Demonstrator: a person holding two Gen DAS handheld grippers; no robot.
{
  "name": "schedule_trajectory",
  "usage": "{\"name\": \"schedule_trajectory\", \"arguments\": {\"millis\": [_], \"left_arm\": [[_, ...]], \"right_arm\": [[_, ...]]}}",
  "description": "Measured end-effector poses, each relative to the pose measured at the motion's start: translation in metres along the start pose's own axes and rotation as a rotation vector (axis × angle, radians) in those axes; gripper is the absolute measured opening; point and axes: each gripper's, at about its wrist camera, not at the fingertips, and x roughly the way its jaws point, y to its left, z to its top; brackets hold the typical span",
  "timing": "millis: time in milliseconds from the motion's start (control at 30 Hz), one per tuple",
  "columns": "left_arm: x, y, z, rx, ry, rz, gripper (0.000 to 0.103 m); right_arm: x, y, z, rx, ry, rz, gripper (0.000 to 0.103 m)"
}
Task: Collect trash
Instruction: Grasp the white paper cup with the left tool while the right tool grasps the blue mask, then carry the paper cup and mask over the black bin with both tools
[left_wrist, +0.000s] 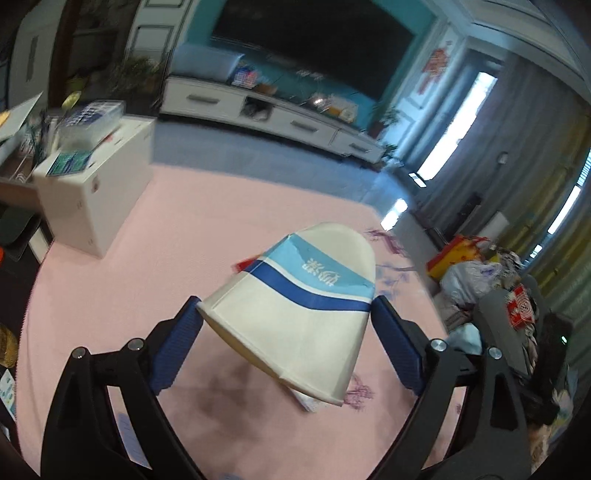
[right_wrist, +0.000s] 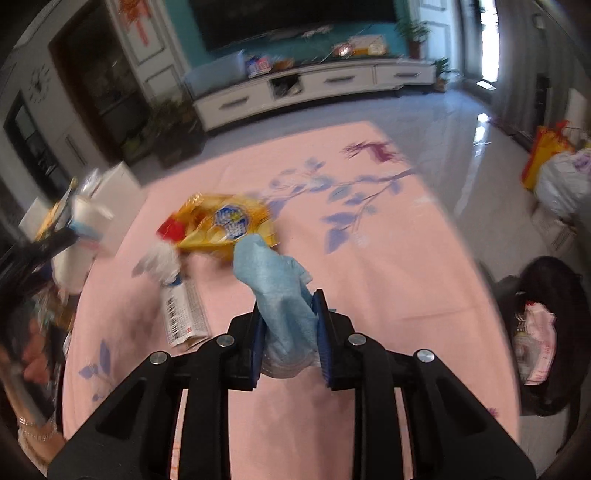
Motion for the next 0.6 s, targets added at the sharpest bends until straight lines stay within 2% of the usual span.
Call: {"name": "schedule_trajectory", "arguments": {"millis": [133, 300, 367, 533, 600], "left_arm": [[-0.011, -0.065, -0.021, 0.038, -0.029, -0.128, 0.092], [0.005, -0.162, -0.046, 0.129, 0.015, -0.293, 0.092], [0.017, -0.206, -0.055, 0.183, 0.047, -0.343, 0.092], [0.050, -0.276, -0.080, 0.239, 0.147, -0.454, 0.092], [0.067, -0.301, -0.088, 0.272, 0.176, -0.464, 0.092]], "right_arm": [[-0.043, -0.038, 0.000, 0.049, -0.130, -0.118, 0.026], [-0.083, -0.091, -0.010, 0.139, -0.242, -0.221, 0.026], [-0.092, -0.113, -0.016, 0.176, -0.262, -0.254, 0.026], [-0.103, -0.172, -0.040, 0.304, -0.269, -0.301, 0.026], [-0.105, -0.196, -0.049, 0.361, -0.266, -0.303, 0.026]]}}
